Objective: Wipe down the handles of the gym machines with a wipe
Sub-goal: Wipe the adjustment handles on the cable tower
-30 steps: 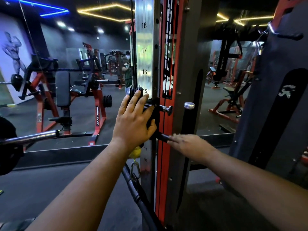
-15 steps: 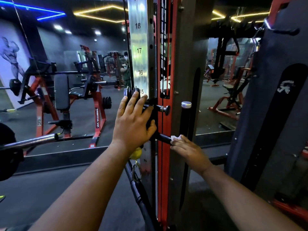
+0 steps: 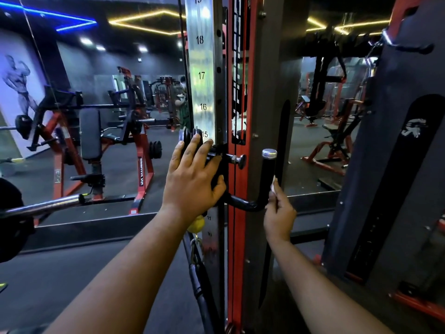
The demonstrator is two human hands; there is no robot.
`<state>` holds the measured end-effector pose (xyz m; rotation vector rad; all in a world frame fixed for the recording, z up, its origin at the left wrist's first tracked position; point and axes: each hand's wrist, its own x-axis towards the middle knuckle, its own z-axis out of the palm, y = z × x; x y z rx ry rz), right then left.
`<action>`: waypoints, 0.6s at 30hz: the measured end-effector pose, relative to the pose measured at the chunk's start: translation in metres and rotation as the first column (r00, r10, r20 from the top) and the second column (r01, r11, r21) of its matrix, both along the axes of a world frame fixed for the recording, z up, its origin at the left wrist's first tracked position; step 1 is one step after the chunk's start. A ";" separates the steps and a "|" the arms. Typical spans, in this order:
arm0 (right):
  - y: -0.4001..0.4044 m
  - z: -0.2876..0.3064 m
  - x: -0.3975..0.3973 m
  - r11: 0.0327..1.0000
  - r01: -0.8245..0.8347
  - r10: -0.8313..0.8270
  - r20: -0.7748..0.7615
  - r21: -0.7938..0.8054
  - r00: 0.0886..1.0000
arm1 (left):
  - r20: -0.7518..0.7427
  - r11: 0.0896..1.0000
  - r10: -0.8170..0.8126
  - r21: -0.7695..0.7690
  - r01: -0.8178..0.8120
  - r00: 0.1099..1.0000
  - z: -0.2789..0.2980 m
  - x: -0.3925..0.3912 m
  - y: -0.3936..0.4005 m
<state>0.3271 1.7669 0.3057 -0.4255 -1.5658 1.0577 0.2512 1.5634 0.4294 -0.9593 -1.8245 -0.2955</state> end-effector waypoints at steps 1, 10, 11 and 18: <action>0.002 0.000 0.000 0.994 -0.059 0.058 -0.012 -0.089 0.998 | -0.001 1.000 0.002 -0.001 -0.002 1.000 0.000 0.000 0.001; 0.003 0.048 -0.018 0.985 -0.105 0.081 -0.169 -0.136 0.982 | 0.002 1.000 0.022 -0.012 -0.022 1.000 -0.001 0.001 0.006; 0.004 0.030 -0.015 0.976 -0.122 0.099 -0.132 -0.179 0.986 | 0.003 1.000 0.023 -0.012 -0.022 1.000 -0.001 0.000 0.006; 0.021 0.042 -0.014 0.874 -0.347 0.264 -0.265 -0.340 0.927 | 0.009 1.000 0.016 -0.011 -0.016 1.000 -0.001 0.000 0.009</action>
